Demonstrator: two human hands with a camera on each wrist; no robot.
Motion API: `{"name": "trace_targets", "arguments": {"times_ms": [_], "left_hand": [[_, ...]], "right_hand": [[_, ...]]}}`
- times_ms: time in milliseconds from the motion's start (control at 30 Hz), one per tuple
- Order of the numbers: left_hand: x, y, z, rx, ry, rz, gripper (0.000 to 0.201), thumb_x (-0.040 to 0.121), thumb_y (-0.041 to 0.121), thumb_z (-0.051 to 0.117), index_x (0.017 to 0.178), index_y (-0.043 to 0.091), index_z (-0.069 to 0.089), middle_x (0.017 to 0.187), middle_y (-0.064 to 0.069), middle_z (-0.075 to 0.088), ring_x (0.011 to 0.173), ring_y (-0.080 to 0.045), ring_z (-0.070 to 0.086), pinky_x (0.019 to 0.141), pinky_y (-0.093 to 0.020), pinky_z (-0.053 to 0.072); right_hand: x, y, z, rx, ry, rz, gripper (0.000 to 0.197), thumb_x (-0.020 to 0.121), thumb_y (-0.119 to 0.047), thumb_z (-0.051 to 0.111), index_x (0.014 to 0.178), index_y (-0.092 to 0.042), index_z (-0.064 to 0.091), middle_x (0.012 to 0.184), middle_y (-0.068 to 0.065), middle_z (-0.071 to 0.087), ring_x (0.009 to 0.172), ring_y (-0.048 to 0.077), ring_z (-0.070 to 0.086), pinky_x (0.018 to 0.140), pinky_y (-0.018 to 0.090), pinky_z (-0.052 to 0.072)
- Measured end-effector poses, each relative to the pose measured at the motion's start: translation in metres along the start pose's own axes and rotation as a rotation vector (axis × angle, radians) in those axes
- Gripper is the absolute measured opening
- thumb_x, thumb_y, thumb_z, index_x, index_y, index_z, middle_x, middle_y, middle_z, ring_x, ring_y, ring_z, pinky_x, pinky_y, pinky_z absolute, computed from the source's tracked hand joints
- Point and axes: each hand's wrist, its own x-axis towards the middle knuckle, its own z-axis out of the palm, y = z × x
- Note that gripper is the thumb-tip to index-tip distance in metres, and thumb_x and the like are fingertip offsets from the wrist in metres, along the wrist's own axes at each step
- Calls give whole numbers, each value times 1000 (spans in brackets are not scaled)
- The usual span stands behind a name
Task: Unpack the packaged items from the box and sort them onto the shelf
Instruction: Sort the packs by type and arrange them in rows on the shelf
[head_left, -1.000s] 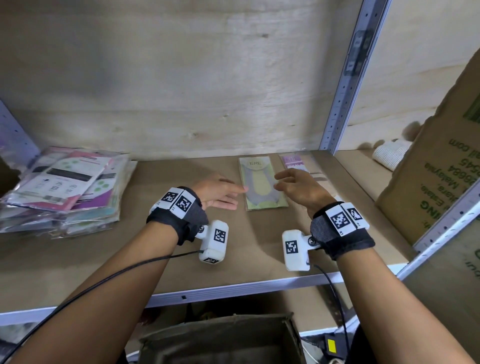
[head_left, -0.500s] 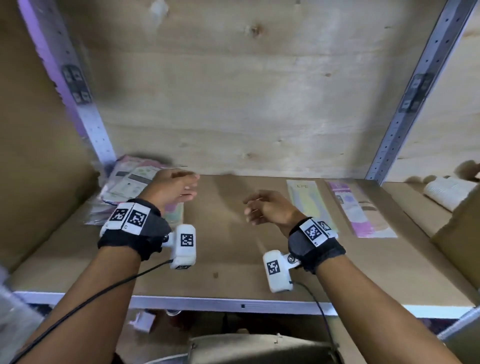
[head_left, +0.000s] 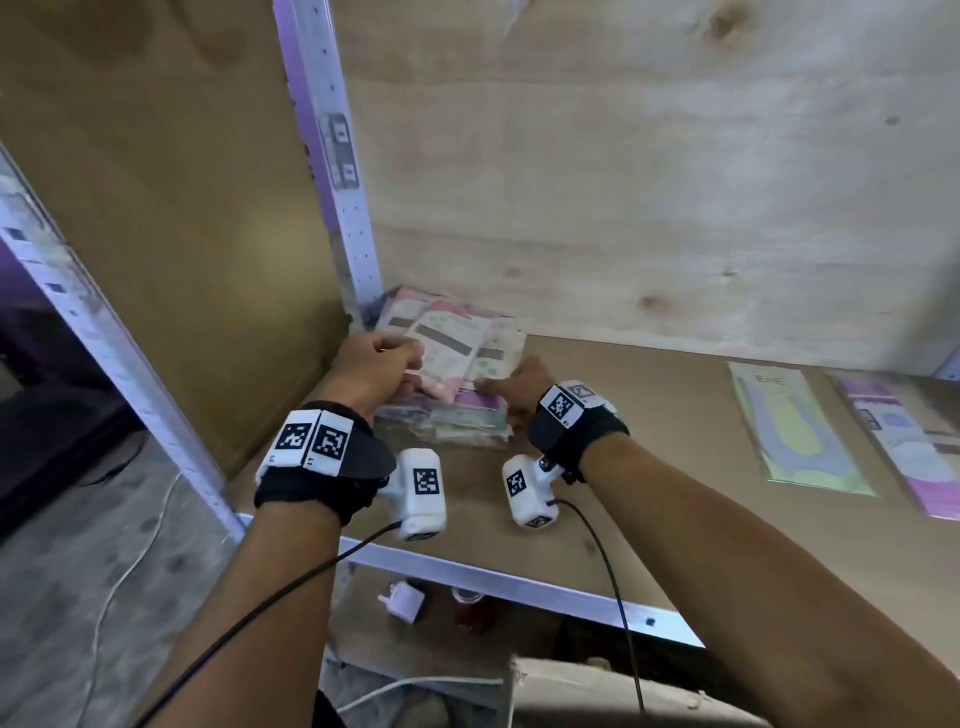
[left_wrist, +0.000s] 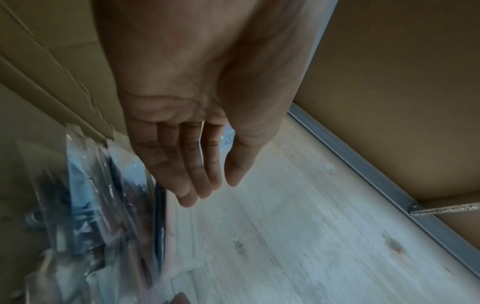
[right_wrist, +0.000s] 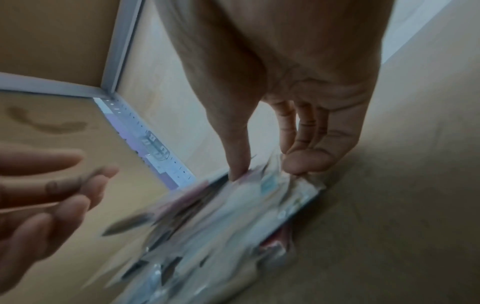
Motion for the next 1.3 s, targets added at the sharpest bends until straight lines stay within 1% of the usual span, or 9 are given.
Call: {"name": "trace_targets", "arguments": {"times_ms": [100,200,333,467,633,767,933,1033,1300], "left_hand": [[-2,0,0,0,-8,-14,3,94,15,66,94,12,66,87,-5,70,61,-14,65,51,-19,57],[-3,2,5,8,-15,-16,3,94,16,66,92,13,67,89,-6,71,69,-17,66,68,-26,60],[-10,5,25,29,-56,31,8,93,15,66,85,14,68,87,-10,71,66,-20,65,65,-29,59],[-18,6,54,112,-139,121,13,89,6,66,83,16,72,85,-10,71,64,-20,68,73,-32,61],[-29,6,96,590,-245,280,45,85,1,61,124,22,65,120,-7,64,113,-28,62,98,-34,51],[-42,10,134,900,-268,456,54,88,7,64,133,37,59,149,-13,37,140,-33,32,116,-42,32],[-61,29,168,794,-204,713,13,89,37,69,91,24,71,104,-5,66,102,-28,61,88,-41,50],[-67,35,181,634,-224,818,34,86,31,72,63,23,48,68,0,54,69,-24,55,65,-36,44],[-77,28,219,211,-571,539,25,91,19,71,91,-7,69,64,-6,67,53,-5,52,53,-17,42]], "right_hand": [[2,7,-3,48,-29,58,39,77,-30,84,97,-5,60,77,9,64,59,23,59,45,27,48],[-3,13,-16,96,-29,89,27,81,-22,81,75,-7,59,60,5,62,56,22,61,65,42,61],[-21,23,-41,49,1,67,26,86,-16,75,77,-11,51,80,7,59,73,23,61,75,39,56],[-53,41,-72,325,-10,80,23,88,-6,71,92,-13,49,89,7,66,59,14,68,47,22,55],[-92,59,-116,475,-23,43,27,88,-10,71,110,-10,55,104,13,69,80,26,64,63,28,57],[-121,72,-157,590,29,-21,31,85,-15,74,113,-11,61,97,7,71,75,20,64,53,27,47],[-142,81,-204,741,-4,-41,27,95,-35,63,105,-10,66,91,11,72,65,18,66,58,26,45],[-149,89,-224,930,-7,-66,40,100,-49,46,95,-13,62,79,10,69,63,19,64,57,27,43],[-151,140,-229,810,5,-116,4,98,-18,55,99,-15,57,63,-11,48,52,9,31,46,21,20]]}}
